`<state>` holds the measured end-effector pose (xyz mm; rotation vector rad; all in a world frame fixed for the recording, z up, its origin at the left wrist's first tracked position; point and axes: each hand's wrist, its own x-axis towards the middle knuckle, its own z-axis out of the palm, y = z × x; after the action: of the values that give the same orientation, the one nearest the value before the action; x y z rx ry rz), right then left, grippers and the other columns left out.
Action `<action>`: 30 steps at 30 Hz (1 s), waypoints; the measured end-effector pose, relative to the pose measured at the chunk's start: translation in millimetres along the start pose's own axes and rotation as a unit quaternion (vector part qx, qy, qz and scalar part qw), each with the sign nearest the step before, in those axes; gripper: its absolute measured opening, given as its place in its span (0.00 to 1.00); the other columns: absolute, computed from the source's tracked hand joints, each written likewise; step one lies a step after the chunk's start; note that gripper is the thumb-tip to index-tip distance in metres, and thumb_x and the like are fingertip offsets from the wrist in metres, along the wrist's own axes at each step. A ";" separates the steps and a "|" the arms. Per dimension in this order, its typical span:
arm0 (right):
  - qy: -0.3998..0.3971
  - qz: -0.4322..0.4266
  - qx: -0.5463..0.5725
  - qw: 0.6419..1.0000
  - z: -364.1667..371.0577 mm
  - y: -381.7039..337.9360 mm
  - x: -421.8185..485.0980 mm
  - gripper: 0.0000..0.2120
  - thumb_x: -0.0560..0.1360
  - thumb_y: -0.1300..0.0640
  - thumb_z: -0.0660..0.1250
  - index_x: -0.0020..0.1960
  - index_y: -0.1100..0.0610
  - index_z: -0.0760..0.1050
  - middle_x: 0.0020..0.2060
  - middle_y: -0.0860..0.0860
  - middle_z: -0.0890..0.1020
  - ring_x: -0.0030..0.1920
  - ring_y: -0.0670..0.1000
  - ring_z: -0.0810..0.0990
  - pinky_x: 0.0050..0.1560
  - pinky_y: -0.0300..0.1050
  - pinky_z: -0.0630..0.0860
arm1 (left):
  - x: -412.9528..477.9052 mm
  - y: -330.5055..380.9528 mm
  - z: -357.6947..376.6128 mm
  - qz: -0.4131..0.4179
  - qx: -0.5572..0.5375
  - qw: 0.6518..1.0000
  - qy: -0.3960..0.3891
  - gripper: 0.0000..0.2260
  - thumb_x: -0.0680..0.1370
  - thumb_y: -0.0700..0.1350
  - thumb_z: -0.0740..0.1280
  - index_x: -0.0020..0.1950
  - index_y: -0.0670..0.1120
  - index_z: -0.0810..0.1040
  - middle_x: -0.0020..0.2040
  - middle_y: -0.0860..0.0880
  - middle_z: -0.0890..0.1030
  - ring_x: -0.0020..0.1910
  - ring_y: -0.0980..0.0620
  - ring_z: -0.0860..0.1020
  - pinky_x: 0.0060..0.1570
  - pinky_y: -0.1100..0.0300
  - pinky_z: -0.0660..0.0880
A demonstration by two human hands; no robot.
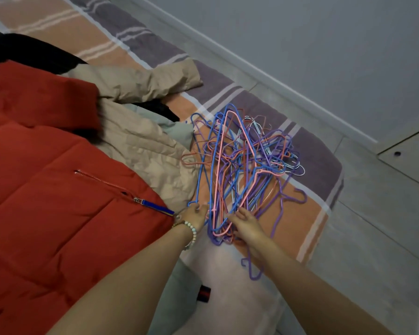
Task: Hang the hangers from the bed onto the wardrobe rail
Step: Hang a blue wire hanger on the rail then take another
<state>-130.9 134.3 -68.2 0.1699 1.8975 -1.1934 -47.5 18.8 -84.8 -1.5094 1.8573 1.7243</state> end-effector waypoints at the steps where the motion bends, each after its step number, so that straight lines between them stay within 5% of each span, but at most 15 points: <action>1: -0.003 0.002 0.009 1.000 3.1 1.8 5.9 0.29 0.76 0.61 0.65 0.74 0.61 0.58 0.70 0.54 0.67 0.66 0.54 0.72 0.42 0.41 0.75 | 5.3 -1.3 3.2 -0.005 -0.022 1.000 -0.001 0.25 0.76 0.57 0.58 0.66 0.42 0.71 0.64 0.39 0.75 0.64 0.42 0.73 0.66 0.53 0.67; 5: -0.007 0.019 0.055 0.998 13.8 6.5 22.1 0.29 0.77 0.63 0.63 0.74 0.60 0.56 0.70 0.56 0.68 0.68 0.55 0.70 0.60 0.49 0.71 | 16.1 -4.0 17.7 -0.006 -0.113 0.993 0.015 0.21 0.78 0.46 0.62 0.69 0.39 0.65 0.60 0.35 0.76 0.61 0.40 0.75 0.62 0.51 0.71; 8: -0.021 0.037 0.109 0.993 15.6 4.5 24.7 0.27 0.77 0.65 0.62 0.74 0.58 0.57 0.64 0.57 0.73 0.60 0.54 0.75 0.59 0.46 0.71 | 17.7 -9.3 21.8 0.027 -0.203 0.977 0.052 0.16 0.75 0.42 0.67 0.61 0.40 0.71 0.43 0.42 0.79 0.44 0.46 0.77 0.50 0.53 0.74; 11: -0.057 0.027 0.137 0.989 13.2 -3.5 18.9 0.25 0.78 0.66 0.60 0.72 0.57 0.60 0.57 0.58 0.77 0.45 0.50 0.79 0.51 0.43 0.74 | 14.5 -6.7 16.3 0.087 -0.169 0.979 0.079 0.07 0.74 0.44 0.69 0.51 0.45 0.76 0.34 0.50 0.77 0.35 0.53 0.75 0.45 0.58 0.73; 16: -0.087 -0.013 0.141 0.986 7.1 -19.9 0.8 0.19 0.76 0.66 0.64 0.65 0.55 0.67 0.40 0.50 0.79 0.30 0.41 0.80 0.40 0.35 0.76 | 2.4 15.0 6.5 0.164 -0.181 0.961 0.130 0.03 0.76 0.40 0.66 0.46 0.41 0.79 0.33 0.53 0.76 0.31 0.62 0.76 0.35 0.72 0.71; 21: -0.109 -0.060 0.189 0.974 -7.1 -47.5 -30.7 0.11 0.75 0.67 0.65 0.51 0.55 0.67 0.42 0.52 0.80 0.33 0.41 0.81 0.37 0.33 0.79 | -24.5 44.1 -1.8 0.242 -0.169 0.942 0.162 0.05 0.77 0.44 0.65 0.41 0.46 0.78 0.33 0.52 0.77 0.32 0.63 0.74 0.37 0.69 0.71; 24: -0.122 -0.119 0.200 0.965 -27.8 -71.1 -53.8 0.11 0.75 0.68 0.64 0.46 0.54 0.66 0.46 0.55 0.81 0.34 0.41 0.83 0.41 0.35 0.80 | -40.3 74.9 -4.7 0.264 -0.180 0.937 0.142 0.08 0.78 0.46 0.63 0.40 0.51 0.77 0.37 0.47 0.78 0.37 0.50 0.75 0.42 0.54 0.74; 27: -0.116 -0.183 0.185 0.959 -58.7 -97.2 -79.9 0.12 0.73 0.70 0.65 0.47 0.56 0.66 0.40 0.52 0.84 0.34 0.43 0.83 0.40 0.35 0.80 | -62.5 115.9 0.6 0.281 -0.181 0.935 0.116 0.08 0.79 0.49 0.61 0.46 0.47 0.77 0.42 0.44 0.80 0.41 0.44 0.79 0.47 0.46 0.77; 30: -0.081 -0.243 0.188 0.948 -96.8 -127.3 -111.1 0.13 0.72 0.71 0.67 0.45 0.56 0.67 0.33 0.50 0.85 0.32 0.45 0.83 0.36 0.35 0.80 | -94.8 162.7 16.3 0.257 -0.161 0.953 0.023 0.19 0.80 0.54 0.53 0.52 0.43 0.78 0.51 0.44 0.80 0.46 0.47 0.79 0.47 0.52 0.78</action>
<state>-185.6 177.2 113.7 -0.2014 1.5938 -1.8396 -133.3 50.4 80.6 -1.2321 2.2257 2.3338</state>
